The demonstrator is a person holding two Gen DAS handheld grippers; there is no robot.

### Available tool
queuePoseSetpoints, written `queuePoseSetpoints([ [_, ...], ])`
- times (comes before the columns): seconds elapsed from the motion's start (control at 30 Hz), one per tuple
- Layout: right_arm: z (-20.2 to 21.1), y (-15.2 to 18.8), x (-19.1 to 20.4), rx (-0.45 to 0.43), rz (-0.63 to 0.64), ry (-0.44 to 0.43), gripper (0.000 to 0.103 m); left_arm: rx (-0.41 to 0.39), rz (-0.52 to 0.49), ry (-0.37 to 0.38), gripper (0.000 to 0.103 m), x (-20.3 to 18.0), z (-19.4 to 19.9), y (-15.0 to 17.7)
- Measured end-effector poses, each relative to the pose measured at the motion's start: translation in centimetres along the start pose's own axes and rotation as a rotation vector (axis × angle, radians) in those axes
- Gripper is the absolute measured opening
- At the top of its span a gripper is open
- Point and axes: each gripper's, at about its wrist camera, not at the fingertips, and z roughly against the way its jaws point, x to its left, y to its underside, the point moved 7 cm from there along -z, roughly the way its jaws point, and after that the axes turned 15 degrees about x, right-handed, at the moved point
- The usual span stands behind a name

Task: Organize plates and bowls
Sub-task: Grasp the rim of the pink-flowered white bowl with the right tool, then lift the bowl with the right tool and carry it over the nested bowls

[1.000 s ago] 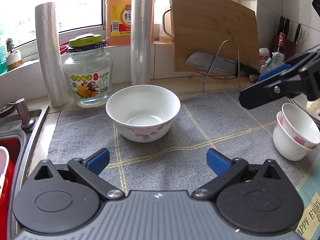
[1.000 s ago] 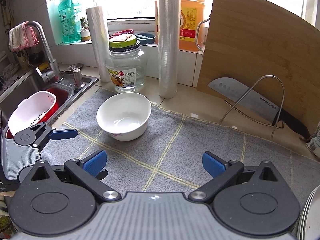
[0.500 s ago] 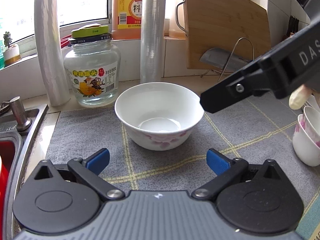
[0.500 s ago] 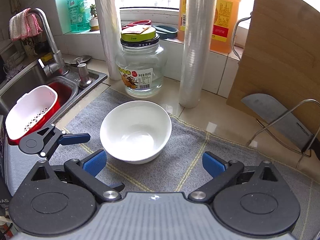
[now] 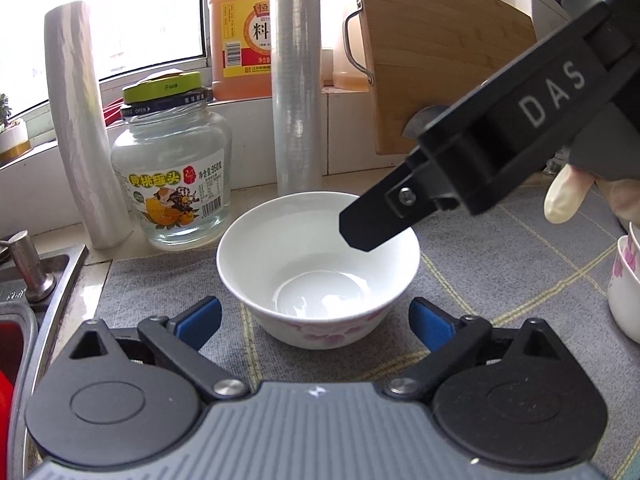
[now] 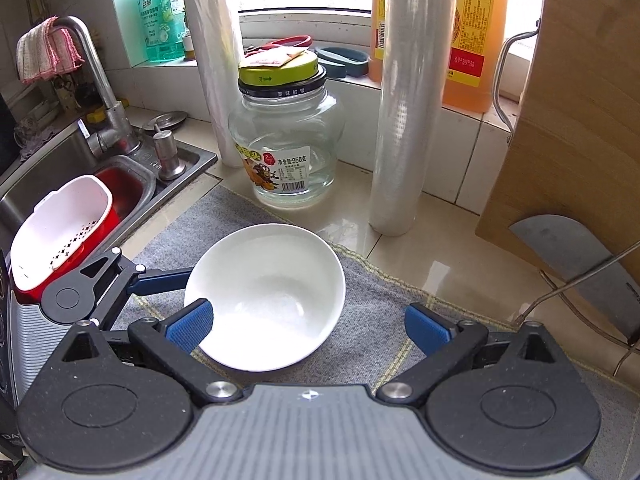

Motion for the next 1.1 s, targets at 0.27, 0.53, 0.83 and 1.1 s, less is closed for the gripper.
queuePoseSetpoints([
  [0.27,-1.5,-1.2,0.7,0.008,0.047,-0.026,0.102,-0.011,-0.004,-0.011,0.095,0.3,-0.4,-0.3],
  [0.53,-3.1,-2.4,0.7,0.035,0.069,-0.036,0.088,-0.020,-0.001,0.000,0.095,0.3,-0.5,-0.5],
  [0.83,-4.2,-3.1,0.4,0.047,0.072,-0.052,0.076,-0.031,-0.019,-0.003,0.094,0.2,-0.5,-0.7],
  [1.1,-4.8,-3.5,0.6,0.049,0.074,-0.053,0.068,-0.033,-0.024,0.013,0.091,0.2,-0.4,-0.8],
])
